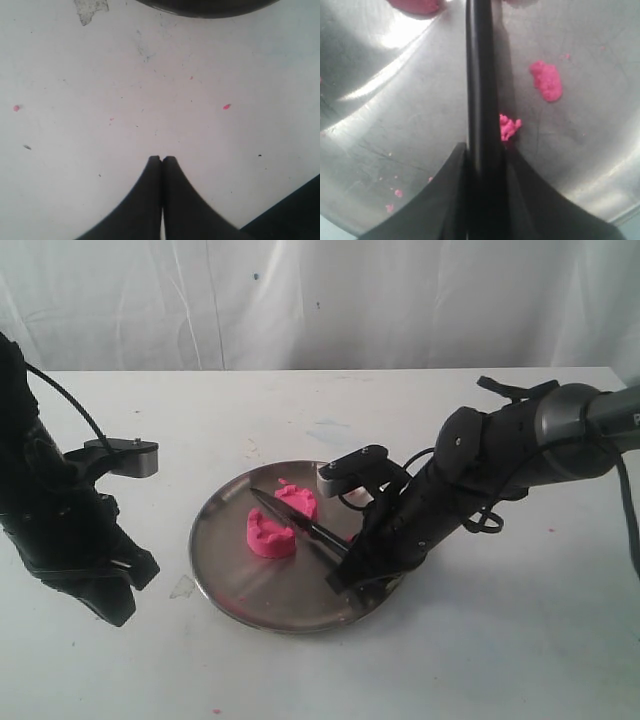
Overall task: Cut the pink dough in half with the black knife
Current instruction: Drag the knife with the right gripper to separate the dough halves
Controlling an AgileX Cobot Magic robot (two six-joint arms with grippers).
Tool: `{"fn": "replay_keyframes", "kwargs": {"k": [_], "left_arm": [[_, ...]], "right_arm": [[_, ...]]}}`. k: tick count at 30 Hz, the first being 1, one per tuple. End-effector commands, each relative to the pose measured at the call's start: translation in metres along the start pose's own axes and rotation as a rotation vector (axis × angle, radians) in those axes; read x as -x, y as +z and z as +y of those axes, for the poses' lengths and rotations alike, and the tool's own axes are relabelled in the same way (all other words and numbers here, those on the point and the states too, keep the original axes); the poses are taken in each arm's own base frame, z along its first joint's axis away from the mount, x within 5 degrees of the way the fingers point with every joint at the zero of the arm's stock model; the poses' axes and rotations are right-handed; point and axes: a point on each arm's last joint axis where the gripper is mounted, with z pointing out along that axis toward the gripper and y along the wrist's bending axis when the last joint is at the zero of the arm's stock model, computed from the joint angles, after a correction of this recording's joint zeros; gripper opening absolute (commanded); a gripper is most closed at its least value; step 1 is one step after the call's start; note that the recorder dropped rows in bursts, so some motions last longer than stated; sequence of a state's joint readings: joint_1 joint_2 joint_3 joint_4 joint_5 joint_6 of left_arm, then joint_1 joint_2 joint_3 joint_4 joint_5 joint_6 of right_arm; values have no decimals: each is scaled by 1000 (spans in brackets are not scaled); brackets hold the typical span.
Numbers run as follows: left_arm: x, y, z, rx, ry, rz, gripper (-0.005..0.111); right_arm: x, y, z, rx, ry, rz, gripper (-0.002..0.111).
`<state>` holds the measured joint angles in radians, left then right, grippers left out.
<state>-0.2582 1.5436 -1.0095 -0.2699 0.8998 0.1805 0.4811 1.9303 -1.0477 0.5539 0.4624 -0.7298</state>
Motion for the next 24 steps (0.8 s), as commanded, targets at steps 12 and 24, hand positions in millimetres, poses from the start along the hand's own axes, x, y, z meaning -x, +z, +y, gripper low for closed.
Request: {"fn": "replay_keyframes", "kwargs": {"k": [12, 24], "left_arm": [[-1, -3, -4, -16, 3, 1, 0], [-1, -3, -4, -18, 2, 1, 0]], "right_arm": [[-13, 5, 4, 53, -61, 110, 0], [-12, 2, 10, 132, -147, 145, 0]]}}
